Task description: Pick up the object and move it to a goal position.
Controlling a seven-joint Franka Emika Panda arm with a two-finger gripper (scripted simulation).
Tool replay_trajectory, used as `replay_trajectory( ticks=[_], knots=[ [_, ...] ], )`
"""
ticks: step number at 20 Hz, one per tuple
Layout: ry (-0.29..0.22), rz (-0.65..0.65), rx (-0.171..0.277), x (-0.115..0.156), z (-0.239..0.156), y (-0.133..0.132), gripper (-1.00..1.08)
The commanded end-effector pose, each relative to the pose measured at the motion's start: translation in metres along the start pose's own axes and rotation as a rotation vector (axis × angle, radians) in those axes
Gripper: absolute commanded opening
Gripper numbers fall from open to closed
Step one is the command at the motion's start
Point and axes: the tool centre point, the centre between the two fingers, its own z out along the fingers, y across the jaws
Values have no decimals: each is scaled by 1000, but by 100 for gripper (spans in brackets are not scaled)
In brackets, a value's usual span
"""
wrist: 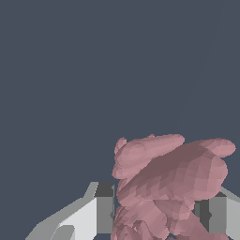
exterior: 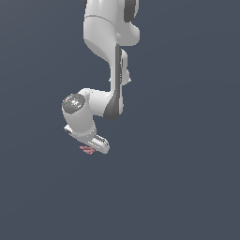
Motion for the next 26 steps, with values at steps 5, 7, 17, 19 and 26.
replay_trajectory(
  ticks=[5,7,17,19,26],
  knots=[
    [0,0,1,-23,-38,3,-100],
    [0,0,1,-32,-54,4,-100],
    [0,0,2,-79,-133,9,-100],
    [0,1,1,-88,-149,11,-100],
    [0,1,0,-113,-196,14,-100]
  ],
)
